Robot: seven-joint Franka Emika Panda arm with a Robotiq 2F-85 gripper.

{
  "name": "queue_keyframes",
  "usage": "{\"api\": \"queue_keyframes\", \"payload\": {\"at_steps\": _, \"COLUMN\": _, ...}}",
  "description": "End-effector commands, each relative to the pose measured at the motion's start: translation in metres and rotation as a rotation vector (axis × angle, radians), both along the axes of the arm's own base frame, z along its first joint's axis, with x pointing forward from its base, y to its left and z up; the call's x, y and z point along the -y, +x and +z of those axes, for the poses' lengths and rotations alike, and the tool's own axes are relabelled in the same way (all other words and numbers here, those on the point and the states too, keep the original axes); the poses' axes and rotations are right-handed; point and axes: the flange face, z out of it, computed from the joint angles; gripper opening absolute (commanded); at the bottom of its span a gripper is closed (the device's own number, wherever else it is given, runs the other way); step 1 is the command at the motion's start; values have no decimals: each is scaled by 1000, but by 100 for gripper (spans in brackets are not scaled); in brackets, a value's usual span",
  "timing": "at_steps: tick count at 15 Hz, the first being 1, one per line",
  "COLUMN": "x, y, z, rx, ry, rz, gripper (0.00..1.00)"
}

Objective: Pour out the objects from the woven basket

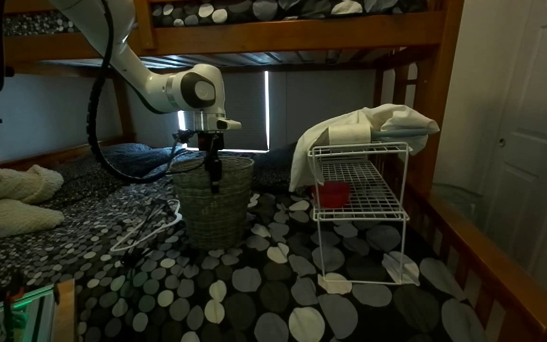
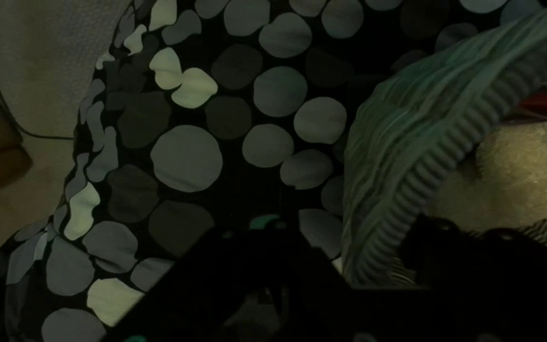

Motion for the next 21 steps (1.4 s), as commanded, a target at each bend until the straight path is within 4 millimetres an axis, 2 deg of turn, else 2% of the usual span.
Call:
{"api": "queue_keyframes", "payload": {"at_steps": 1, "x": -2, "y": -1, "z": 2, "rx": -5, "ry": -31, "rz": -28, "gripper": 18}}
{"api": "queue_keyframes", "payload": {"at_steps": 3, "x": -2, "y": 0, "z": 4, "rx": 11, "ry": -30, "rz": -55, "gripper": 5}}
{"api": "queue_keyframes", "payload": {"at_steps": 4, "x": -3, "y": 1, "z": 6, "rx": 24, "ry": -28, "rz": -75, "gripper": 1}}
{"api": "queue_keyframes", "payload": {"at_steps": 7, "x": -6, "y": 3, "z": 19, "rx": 74, "ry": -20, "rz": -133, "gripper": 4}}
{"api": "queue_keyframes", "payload": {"at_steps": 9, "x": -9, "y": 6, "z": 47, "rx": 156, "ry": -37, "rz": -120, "gripper": 3}}
{"api": "queue_keyframes", "payload": {"at_steps": 12, "x": -8, "y": 6, "z": 117, "rx": 270, "ry": -145, "rz": -1, "gripper": 3}}
{"api": "queue_keyframes", "payload": {"at_steps": 14, "x": -13, "y": 1, "z": 153, "rx": 289, "ry": -239, "rz": 69, "gripper": 3}}
{"api": "queue_keyframes", "payload": {"at_steps": 17, "x": -35, "y": -15, "z": 214, "rx": 298, "ry": -370, "rz": 172, "gripper": 3}}
{"api": "queue_keyframes", "payload": {"at_steps": 18, "x": -49, "y": -21, "z": 232, "rx": 301, "ry": -408, "rz": 207, "gripper": 3}}
{"api": "queue_keyframes", "payload": {"at_steps": 19, "x": -57, "y": -27, "z": 246, "rx": 310, "ry": -446, "rz": 245, "gripper": 3}}
{"api": "queue_keyframes", "payload": {"at_steps": 20, "x": -43, "y": -15, "z": 211, "rx": 279, "ry": -386, "rz": 189, "gripper": 14}}
{"api": "queue_keyframes", "payload": {"at_steps": 21, "x": -54, "y": -23, "z": 225, "rx": 288, "ry": -408, "rz": 215, "gripper": 14}}
